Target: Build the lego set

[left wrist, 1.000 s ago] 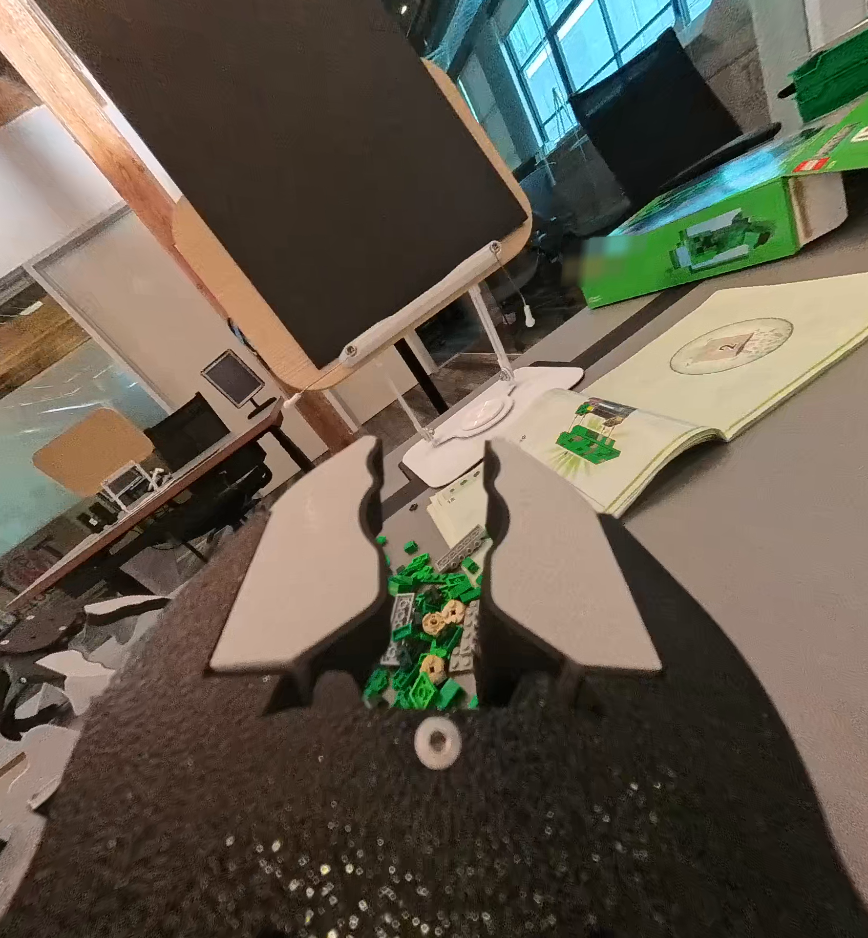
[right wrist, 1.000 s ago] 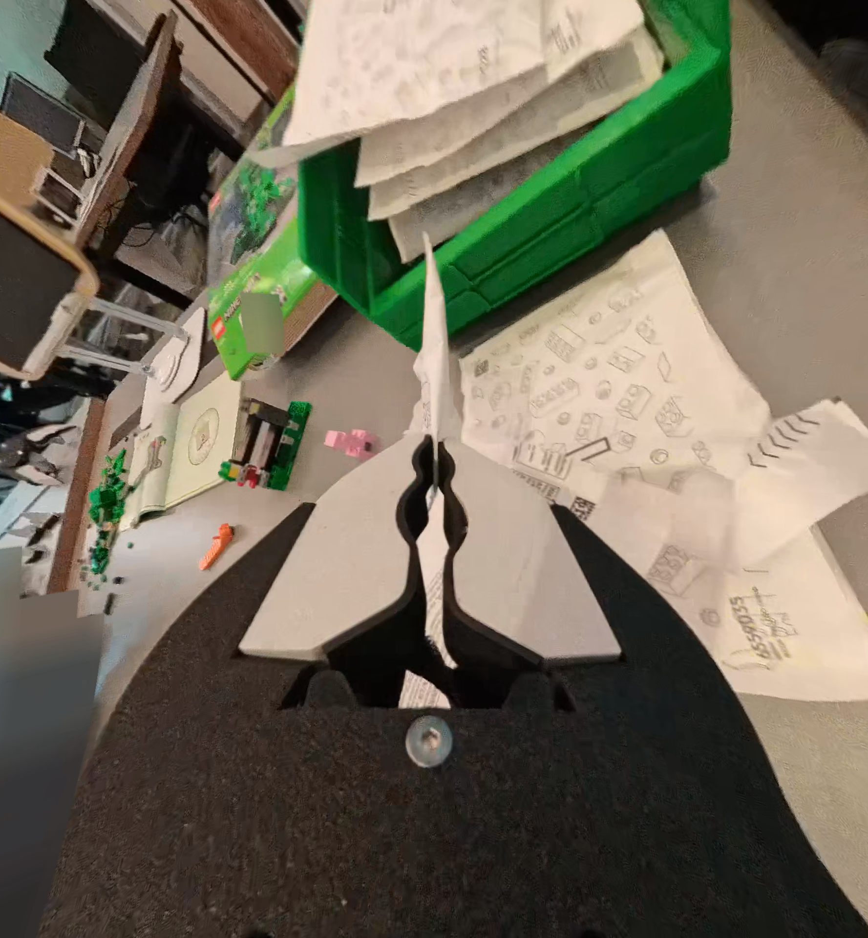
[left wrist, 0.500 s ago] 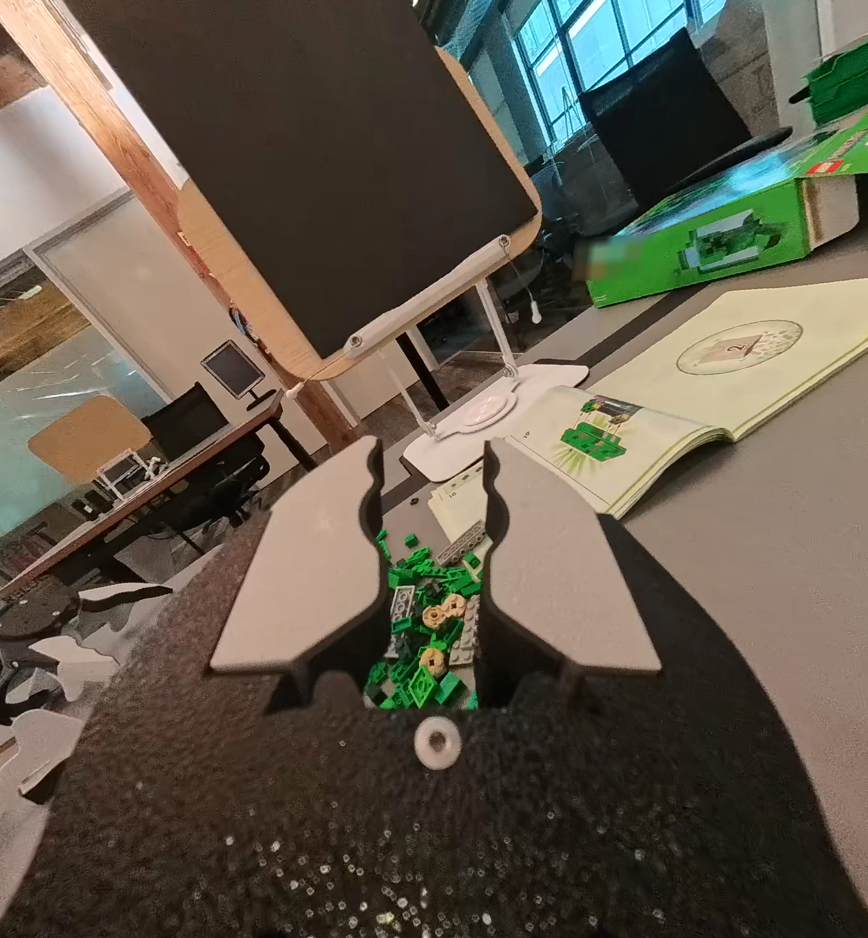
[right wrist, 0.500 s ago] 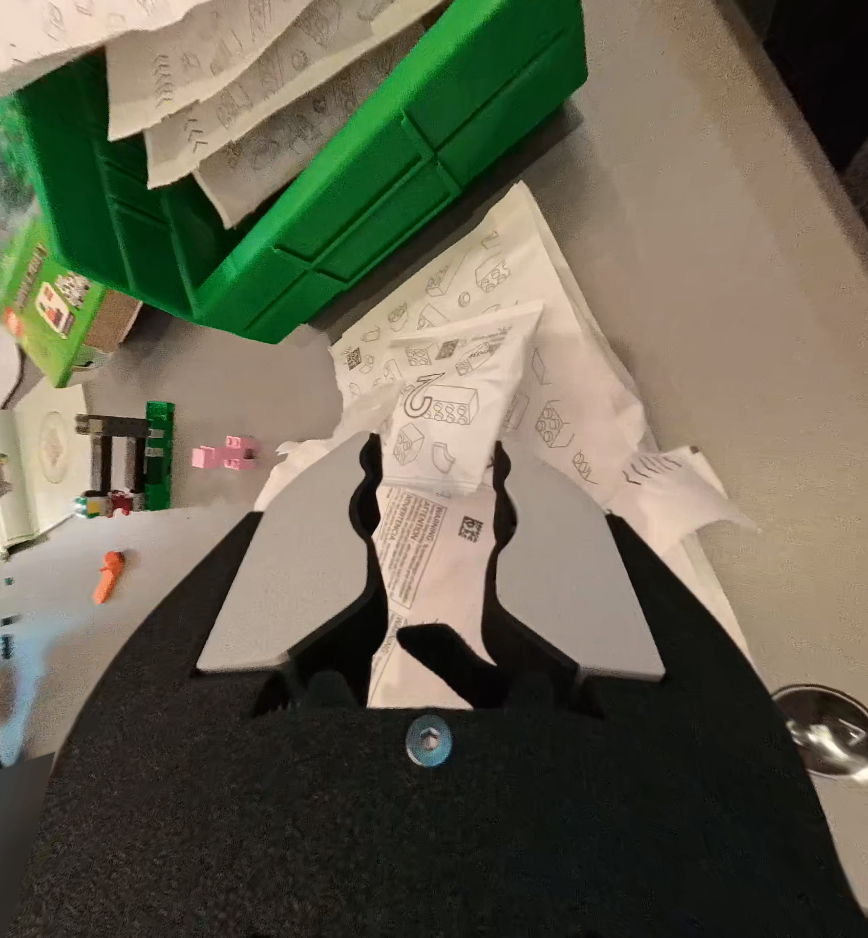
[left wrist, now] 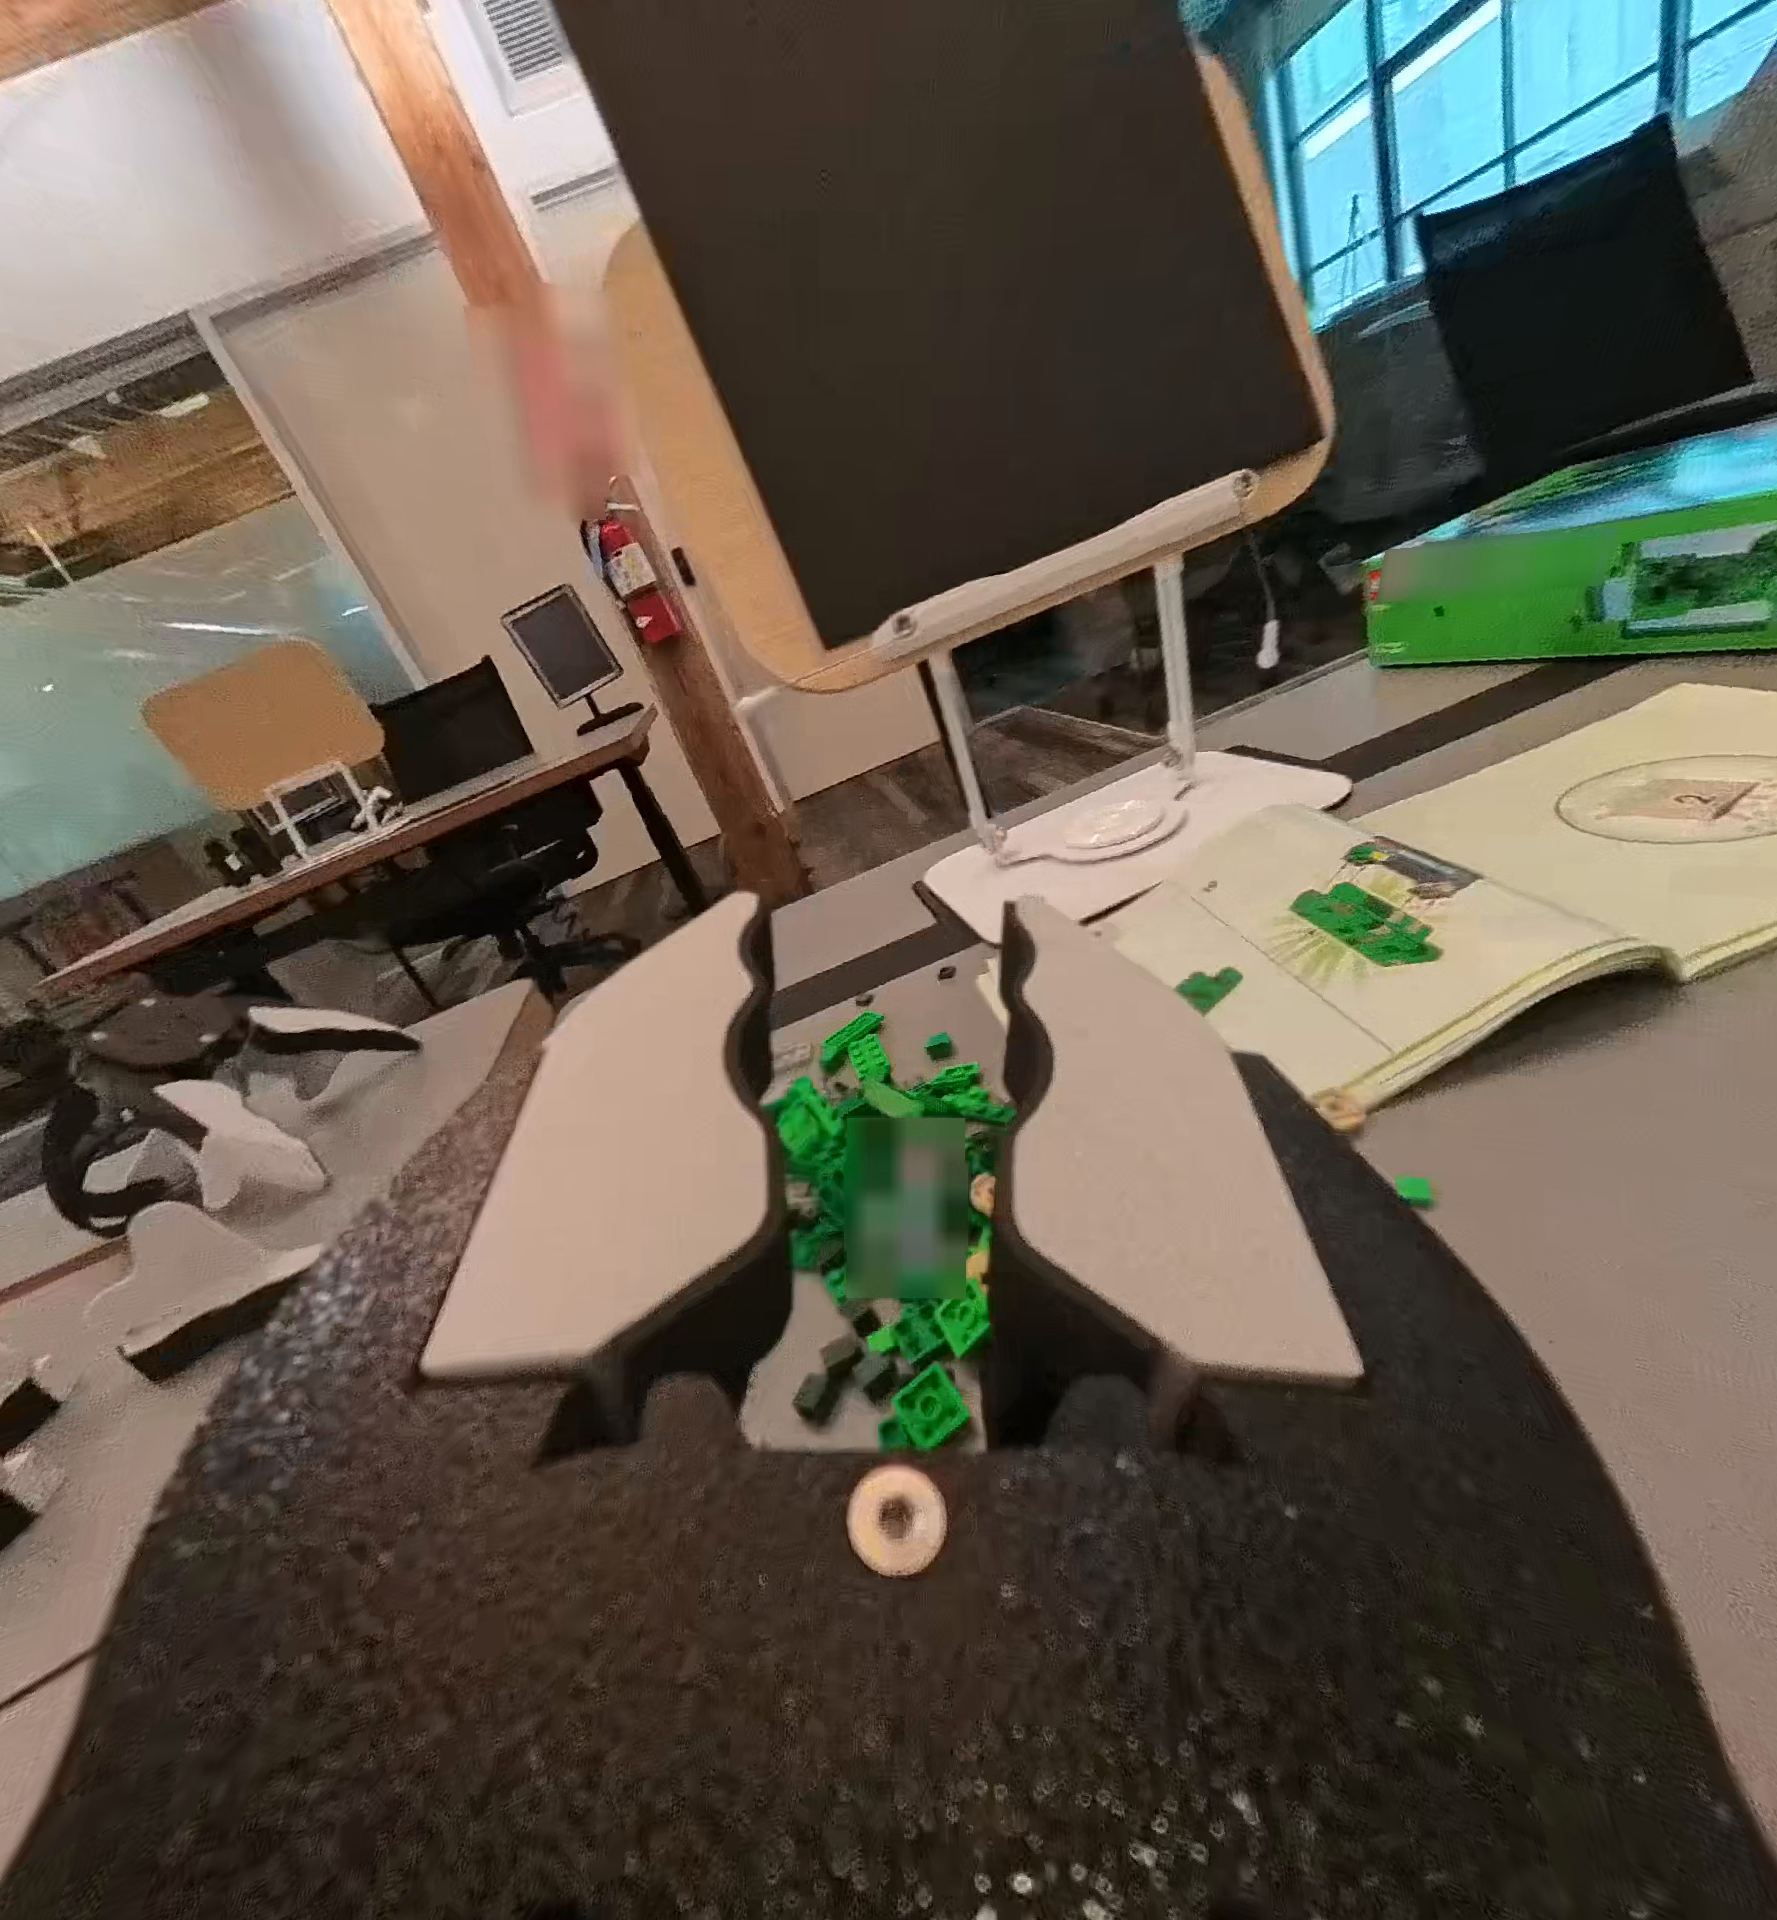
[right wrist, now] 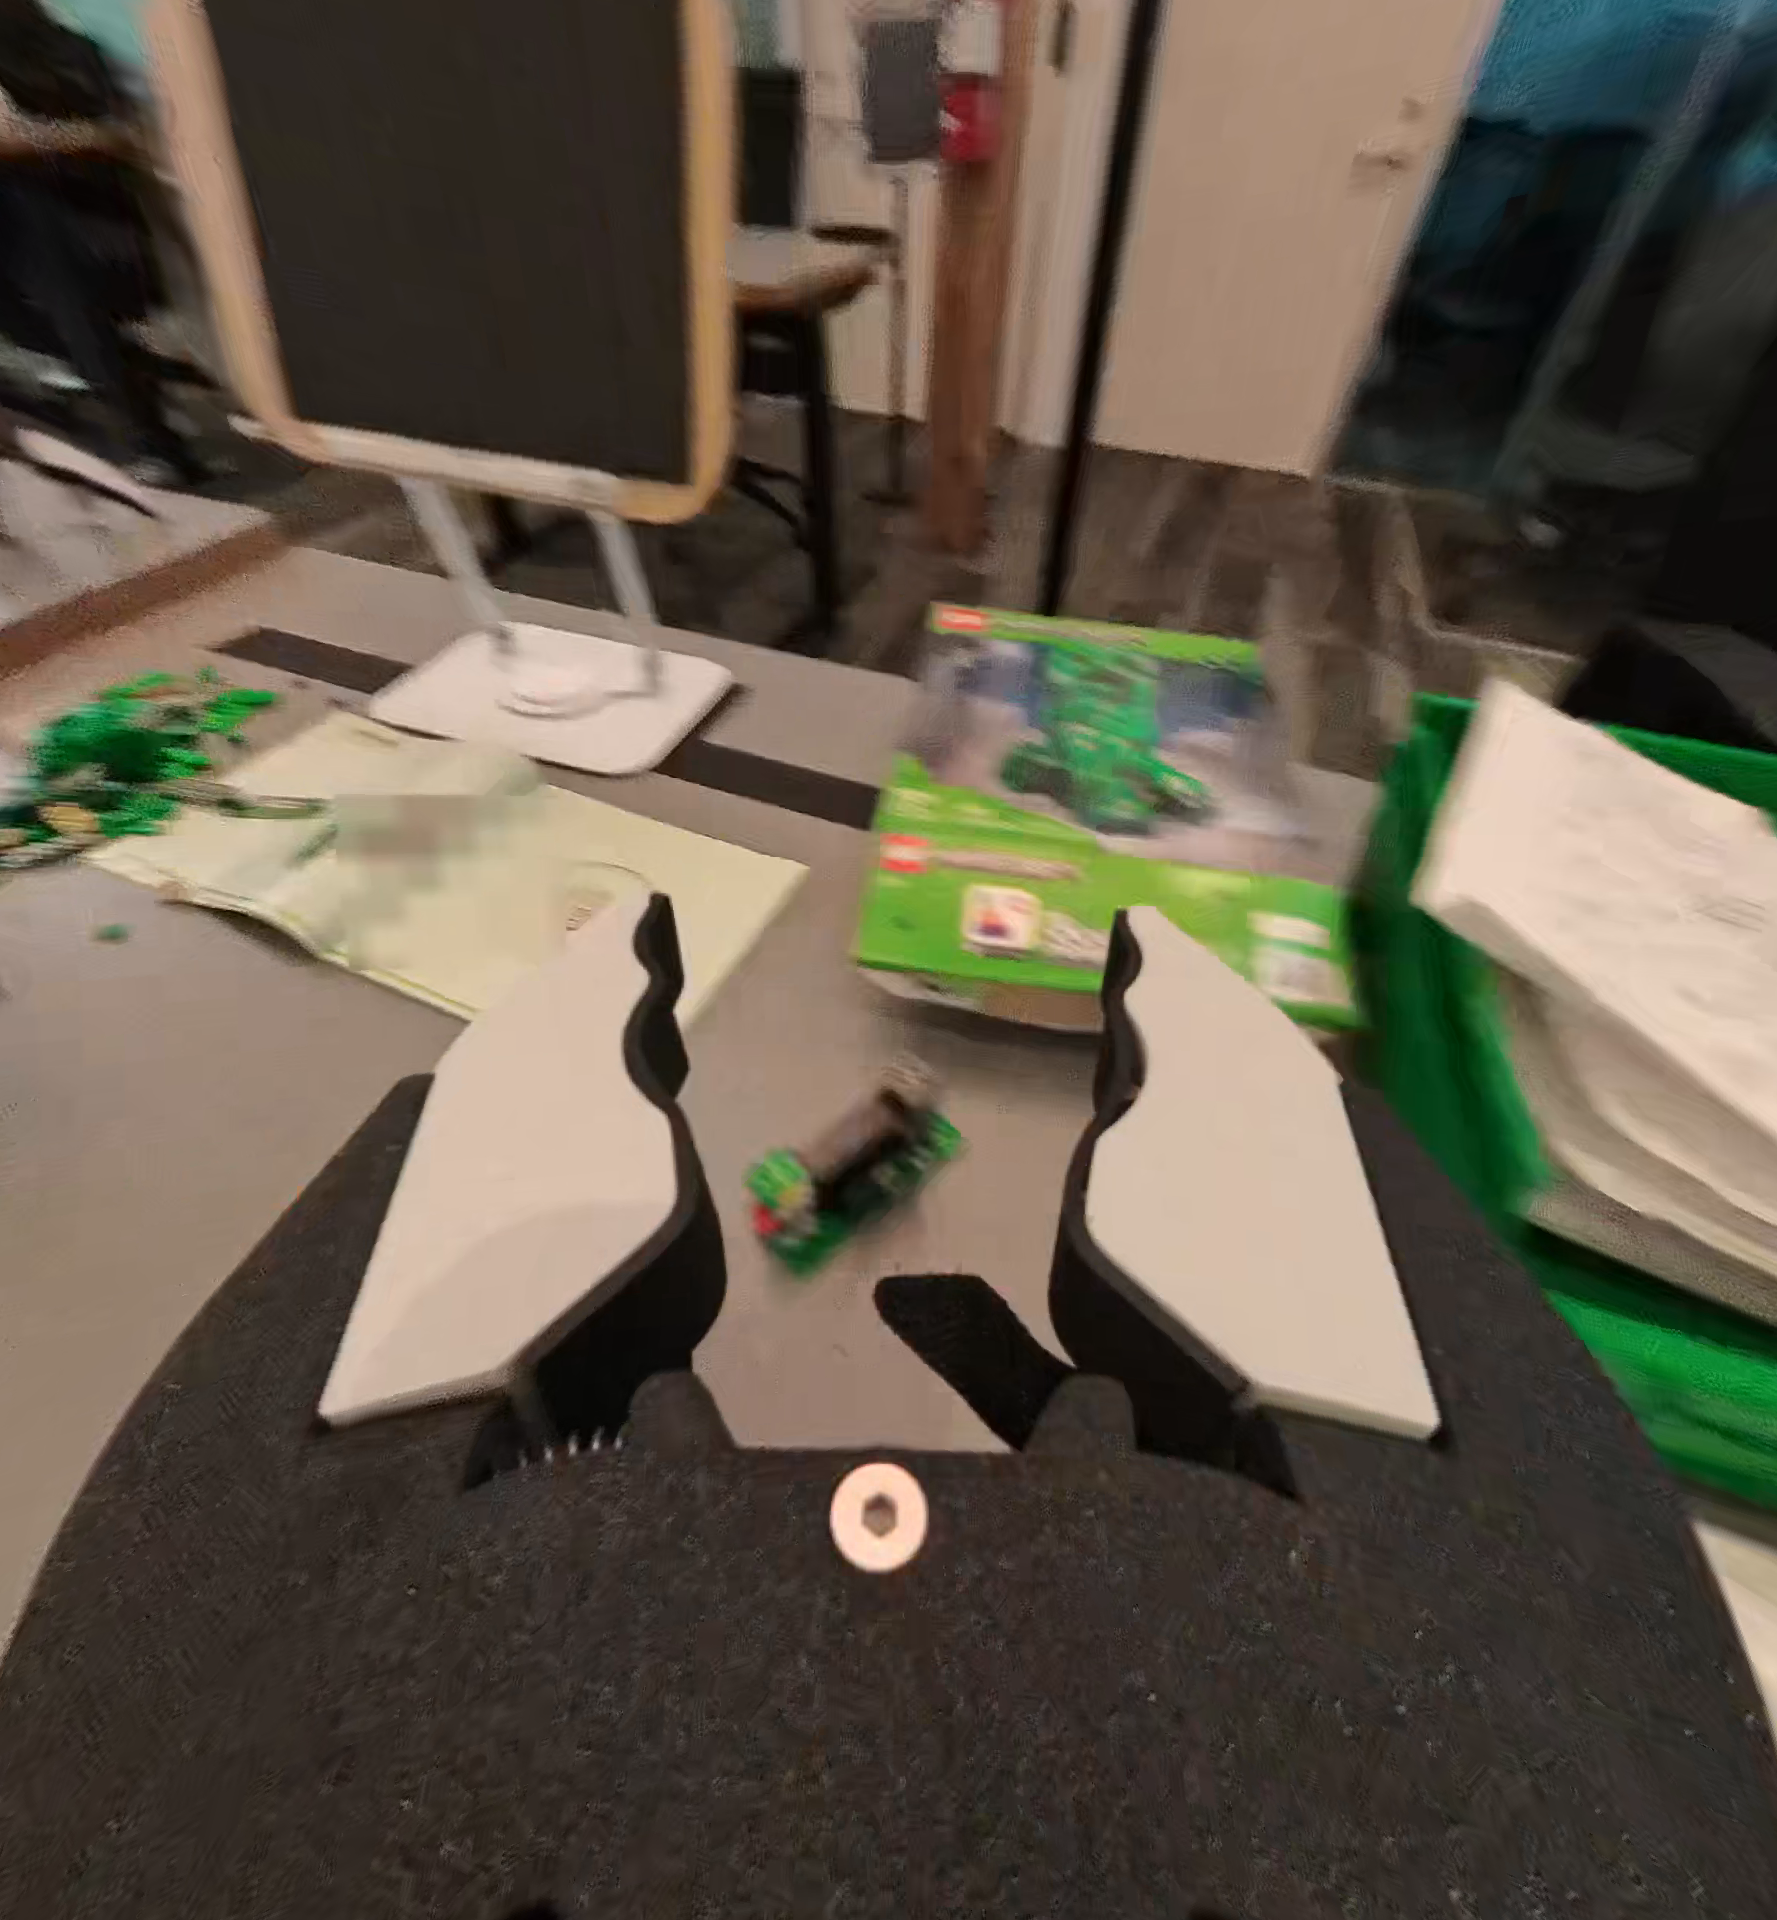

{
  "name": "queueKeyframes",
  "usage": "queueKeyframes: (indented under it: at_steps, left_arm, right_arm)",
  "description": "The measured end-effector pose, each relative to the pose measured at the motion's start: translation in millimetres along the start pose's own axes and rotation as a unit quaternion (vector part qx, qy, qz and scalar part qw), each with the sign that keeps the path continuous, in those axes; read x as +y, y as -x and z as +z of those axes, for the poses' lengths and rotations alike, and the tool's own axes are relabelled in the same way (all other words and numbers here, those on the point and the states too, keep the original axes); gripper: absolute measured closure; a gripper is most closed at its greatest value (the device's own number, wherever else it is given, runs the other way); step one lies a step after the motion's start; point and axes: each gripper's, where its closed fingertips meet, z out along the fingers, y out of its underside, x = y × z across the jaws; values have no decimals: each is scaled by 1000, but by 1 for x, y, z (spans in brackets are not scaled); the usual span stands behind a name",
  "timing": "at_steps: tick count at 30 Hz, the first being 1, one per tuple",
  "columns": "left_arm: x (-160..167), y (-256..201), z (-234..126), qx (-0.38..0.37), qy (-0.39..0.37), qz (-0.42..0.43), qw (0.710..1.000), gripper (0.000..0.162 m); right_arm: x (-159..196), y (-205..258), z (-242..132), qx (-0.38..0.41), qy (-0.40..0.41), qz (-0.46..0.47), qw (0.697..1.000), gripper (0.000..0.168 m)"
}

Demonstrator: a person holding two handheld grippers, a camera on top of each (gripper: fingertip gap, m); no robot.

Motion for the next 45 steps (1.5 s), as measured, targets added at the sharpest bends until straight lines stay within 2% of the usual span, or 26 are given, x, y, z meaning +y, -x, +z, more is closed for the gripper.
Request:
queueKeyframes:
  at_steps: [3,5,8,10,12,18,21,24,27,34,40,45]
  left_arm:
    - [13,29,-7,-50,16,6,999,120]
    - [24,48,-12,-73,23,-5,997,120]
    - [48,69,-17,-96,47,-28,994,117]
    - [60,78,-18,-104,64,-36,992,116]
    - [66,81,-17,-104,76,-35,991,115]
    - [68,75,-13,-88,83,-34,992,115]
    - [71,69,-11,-79,90,-29,992,116]
    - [72,66,-10,-72,95,-24,993,116]
    - [67,61,-9,-59,89,-35,994,116]
    - [49,3,-2,87,86,-120,985,128]
    - [52,-36,2,130,126,-41,983,130]
    - [56,-35,3,114,123,-1,986,132]
  right_arm:
    - [-2,120,48,-160,-56,31,985,90]
    - [-2,181,79,-225,-104,68,966,93]
    - [9,251,127,-265,-161,143,940,96]
    - [25,285,154,-258,-179,169,934,87]
    - [37,311,168,-258,-187,172,932,87]
    - [30,336,193,-246,-213,117,938,100]
    - [38,341,203,-246,-198,81,946,101]
    - [47,343,201,-254,-183,74,947,102]
    - [49,335,197,-229,-185,70,953,107]
    - [64,332,209,-160,-136,-7,978,138]
    - [73,348,209,-153,-116,-102,976,143]
    - [78,368,202,-187,-110,-140,966,147]
